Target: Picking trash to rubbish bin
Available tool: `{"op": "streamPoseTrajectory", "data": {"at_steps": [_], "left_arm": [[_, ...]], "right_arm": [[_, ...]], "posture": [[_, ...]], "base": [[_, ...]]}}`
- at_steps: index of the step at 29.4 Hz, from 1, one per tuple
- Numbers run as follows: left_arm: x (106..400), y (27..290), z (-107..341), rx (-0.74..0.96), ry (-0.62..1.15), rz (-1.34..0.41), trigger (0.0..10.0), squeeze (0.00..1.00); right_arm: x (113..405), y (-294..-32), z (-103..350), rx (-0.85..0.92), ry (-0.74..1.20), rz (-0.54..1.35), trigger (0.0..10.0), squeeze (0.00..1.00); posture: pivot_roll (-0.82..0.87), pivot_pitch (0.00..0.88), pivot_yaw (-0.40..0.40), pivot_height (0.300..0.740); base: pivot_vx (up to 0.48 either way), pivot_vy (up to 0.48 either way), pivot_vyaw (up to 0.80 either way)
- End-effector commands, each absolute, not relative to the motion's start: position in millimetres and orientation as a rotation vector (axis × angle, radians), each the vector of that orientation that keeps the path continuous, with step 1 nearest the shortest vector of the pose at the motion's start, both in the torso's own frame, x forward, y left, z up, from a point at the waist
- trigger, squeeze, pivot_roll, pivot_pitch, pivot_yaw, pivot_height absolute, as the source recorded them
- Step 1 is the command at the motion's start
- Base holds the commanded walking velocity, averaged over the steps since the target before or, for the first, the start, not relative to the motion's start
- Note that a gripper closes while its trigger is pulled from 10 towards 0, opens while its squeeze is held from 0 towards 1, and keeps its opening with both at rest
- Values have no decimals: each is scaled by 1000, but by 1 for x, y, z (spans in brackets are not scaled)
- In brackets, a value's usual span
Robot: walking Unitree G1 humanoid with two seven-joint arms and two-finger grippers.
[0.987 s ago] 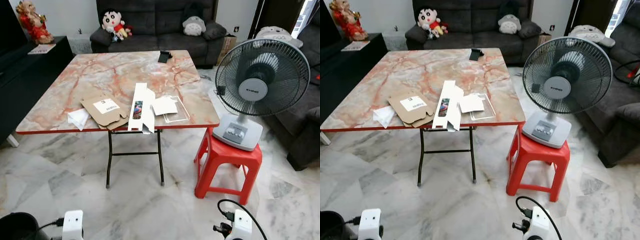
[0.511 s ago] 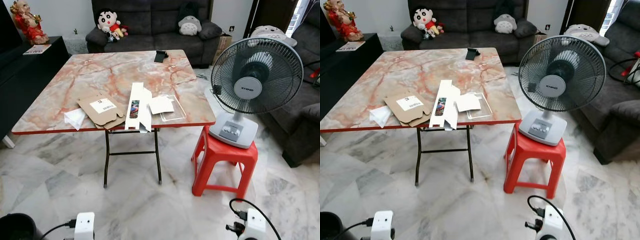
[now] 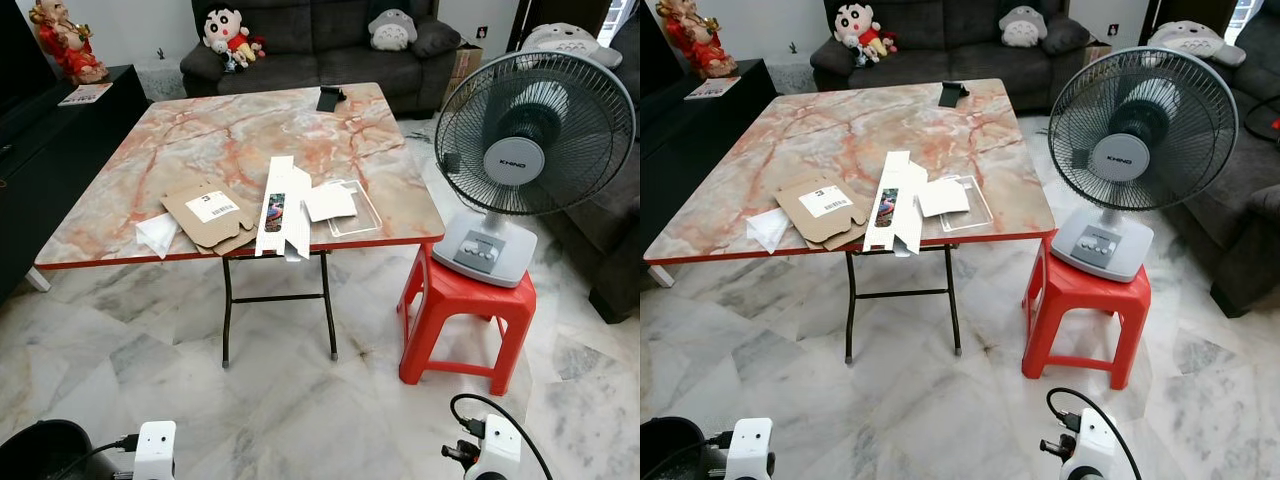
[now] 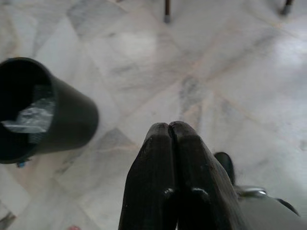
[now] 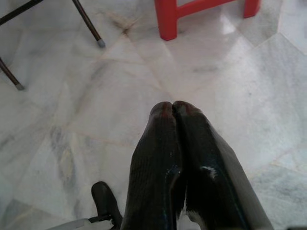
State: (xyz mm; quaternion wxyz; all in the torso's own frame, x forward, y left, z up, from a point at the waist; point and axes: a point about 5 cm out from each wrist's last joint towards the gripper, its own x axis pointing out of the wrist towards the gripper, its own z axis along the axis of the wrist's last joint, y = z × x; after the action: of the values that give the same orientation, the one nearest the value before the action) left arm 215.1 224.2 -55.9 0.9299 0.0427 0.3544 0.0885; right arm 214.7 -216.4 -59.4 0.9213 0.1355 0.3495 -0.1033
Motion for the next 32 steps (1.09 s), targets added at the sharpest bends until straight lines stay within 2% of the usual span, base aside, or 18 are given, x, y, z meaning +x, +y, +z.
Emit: {"op": "streamPoseTrajectory", "data": {"at_steps": [1, 13, 23, 32], "left_arm": [[210, 224, -60, 91, 765, 182, 10000, 0], [213, 201, -63, 48, 764, 161, 10000, 0], [211, 194, -65, 24, 770, 167, 10000, 0], [200, 195, -71, 44, 797, 147, 10000, 0]], "right_arm": [[213, -220, -60, 281, 721, -233, 10000, 0], [223, -238, -49, 228, 707, -232, 10000, 0], [221, -240, -51, 233, 714, -242, 10000, 0], [215, -231, -56, 252, 732, -240, 10000, 0]], "posture": [[-68, 53, 70, 740], [-88, 0, -12, 740], [-69, 0, -35, 740], [-72, 0, -21, 740]], "base": [[0, 0, 0], [0, 0, 0], [0, 0, 0], [0, 0, 0]]}}
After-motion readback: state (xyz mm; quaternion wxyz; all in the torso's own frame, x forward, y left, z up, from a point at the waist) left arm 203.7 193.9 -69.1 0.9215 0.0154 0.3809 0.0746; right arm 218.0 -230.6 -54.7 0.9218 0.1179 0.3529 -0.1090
